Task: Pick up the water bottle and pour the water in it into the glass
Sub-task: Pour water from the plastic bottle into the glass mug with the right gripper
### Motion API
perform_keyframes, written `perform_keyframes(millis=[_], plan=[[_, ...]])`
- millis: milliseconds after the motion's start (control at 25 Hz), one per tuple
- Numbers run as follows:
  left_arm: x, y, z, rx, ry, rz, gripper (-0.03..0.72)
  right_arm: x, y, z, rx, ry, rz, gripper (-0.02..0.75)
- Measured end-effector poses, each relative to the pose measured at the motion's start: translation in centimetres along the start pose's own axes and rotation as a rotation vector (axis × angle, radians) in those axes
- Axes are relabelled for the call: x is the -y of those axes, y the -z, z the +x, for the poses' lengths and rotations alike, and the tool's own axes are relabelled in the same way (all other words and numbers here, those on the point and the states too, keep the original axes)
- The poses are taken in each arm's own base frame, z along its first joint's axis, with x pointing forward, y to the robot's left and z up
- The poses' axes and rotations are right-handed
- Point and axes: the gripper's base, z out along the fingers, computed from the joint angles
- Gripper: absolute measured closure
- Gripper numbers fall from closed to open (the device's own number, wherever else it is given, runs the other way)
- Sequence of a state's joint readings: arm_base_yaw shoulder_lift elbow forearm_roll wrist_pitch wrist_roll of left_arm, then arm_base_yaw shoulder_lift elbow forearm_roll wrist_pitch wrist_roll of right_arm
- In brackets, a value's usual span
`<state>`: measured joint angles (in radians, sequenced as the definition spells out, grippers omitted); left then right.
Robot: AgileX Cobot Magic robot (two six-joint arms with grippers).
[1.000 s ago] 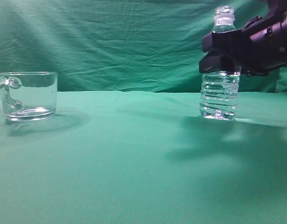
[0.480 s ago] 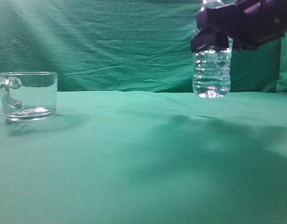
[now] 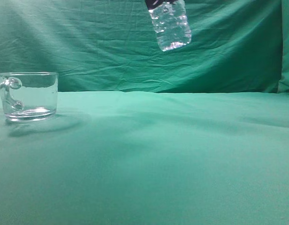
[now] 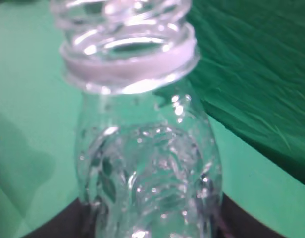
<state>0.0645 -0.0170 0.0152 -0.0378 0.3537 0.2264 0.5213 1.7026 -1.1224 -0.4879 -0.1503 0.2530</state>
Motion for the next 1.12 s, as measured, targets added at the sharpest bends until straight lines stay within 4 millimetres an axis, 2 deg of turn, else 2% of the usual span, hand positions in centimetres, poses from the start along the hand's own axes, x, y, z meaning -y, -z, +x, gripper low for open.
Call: perform_keyframes(millis=[120, 240, 560, 800, 1120], plan=[[0.0, 0.0, 0.0, 0.000, 0.000, 0.000, 0.688, -1.0, -1.6, -1.7, -0.001, 0.042, -0.012, 0.446], [0.0, 0.0, 0.0, 0.000, 0.000, 0.000, 0.688, -2.2, -3.7, -2.4, -0.021, 0.114, -0.026, 0.446], [0.0, 0.0, 0.0, 0.000, 0.000, 0.000, 0.688, -5.3, -9.4, -2.5, -0.063, 0.310, -0.048, 0.446], [0.0, 0.0, 0.0, 0.000, 0.000, 0.000, 0.688, -6.6, -13.1, -1.6, -0.074, 0.462, -0.041, 0.446], [0.0, 0.0, 0.0, 0.000, 0.000, 0.000, 0.688, -8.5, -15.1, 0.4, -0.055, 0.675, -0.097, 0.446]])
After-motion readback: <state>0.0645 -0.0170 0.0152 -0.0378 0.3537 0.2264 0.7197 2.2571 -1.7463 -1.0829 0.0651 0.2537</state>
